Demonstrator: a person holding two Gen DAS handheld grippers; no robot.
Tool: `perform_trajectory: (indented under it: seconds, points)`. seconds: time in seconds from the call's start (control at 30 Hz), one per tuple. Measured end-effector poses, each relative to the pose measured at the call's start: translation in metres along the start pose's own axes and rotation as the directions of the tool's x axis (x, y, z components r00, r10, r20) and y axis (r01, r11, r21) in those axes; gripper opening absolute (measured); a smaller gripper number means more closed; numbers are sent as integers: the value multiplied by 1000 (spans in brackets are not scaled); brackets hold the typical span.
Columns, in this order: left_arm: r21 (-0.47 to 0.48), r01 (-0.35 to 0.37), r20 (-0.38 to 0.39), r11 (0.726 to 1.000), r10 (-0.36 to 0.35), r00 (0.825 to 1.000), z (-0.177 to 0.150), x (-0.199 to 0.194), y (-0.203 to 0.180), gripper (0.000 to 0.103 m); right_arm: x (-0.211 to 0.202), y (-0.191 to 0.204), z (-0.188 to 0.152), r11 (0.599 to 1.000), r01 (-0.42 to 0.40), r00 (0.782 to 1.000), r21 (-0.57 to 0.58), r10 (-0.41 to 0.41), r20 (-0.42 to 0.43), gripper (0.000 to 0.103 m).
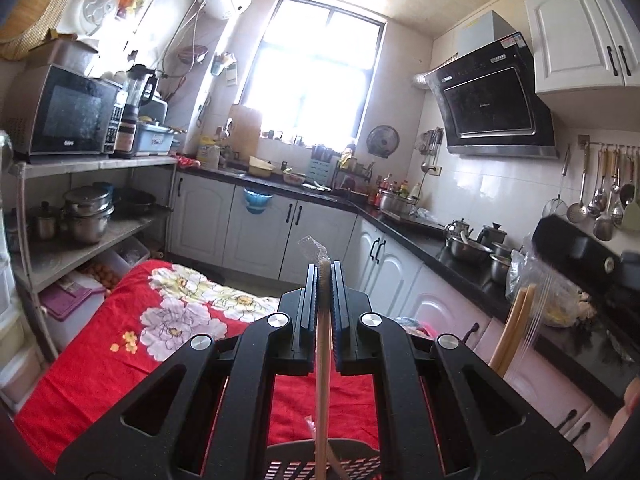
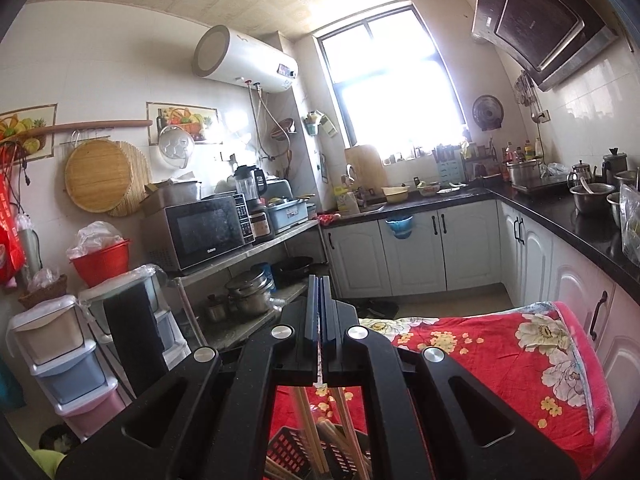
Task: Organize utensils
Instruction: 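Lift the chopstick with the left tool over the caddy while the right tool carries its chopstick there, then lower the chopstick into the caddy and open the left tool while the right tool releases its chopstick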
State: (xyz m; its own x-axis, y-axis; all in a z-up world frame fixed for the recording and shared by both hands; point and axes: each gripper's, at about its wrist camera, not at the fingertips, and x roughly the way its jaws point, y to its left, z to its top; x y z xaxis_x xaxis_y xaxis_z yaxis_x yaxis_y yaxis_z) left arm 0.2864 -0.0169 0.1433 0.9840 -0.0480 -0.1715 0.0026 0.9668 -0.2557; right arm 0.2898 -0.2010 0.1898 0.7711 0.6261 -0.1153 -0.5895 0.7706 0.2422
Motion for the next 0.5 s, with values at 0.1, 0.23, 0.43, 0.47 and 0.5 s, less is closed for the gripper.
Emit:
perform_trajectory:
  seconds: [0.1, 0.23, 0.43, 0.47, 0.5]
  points:
    - [-6, 4, -13, 1000, -4, 1000, -7, 4, 3, 3, 6, -4, -5, 1000, 11, 1000, 4, -11, -6, 1]
    - [-12, 23, -21, 1000, -23, 1000, -16, 5, 6, 3, 12, -11, -13, 1000, 20, 1000, 17, -20, -21, 1]
    - [-9, 39, -31, 999, -39, 999, -25, 4, 8, 3, 20, -20, -26, 998, 36, 998, 43, -34, -48, 1]
    - [-7, 39, -30, 999, -39, 999, -27, 3, 9, 3, 20, -22, -28, 998, 40, 998, 46, -37, -51, 1]
    - [-6, 38, -28, 999, -38, 999, -28, 2, 10, 3, 21, -24, -31, 998, 45, 998, 53, -42, -56, 1]
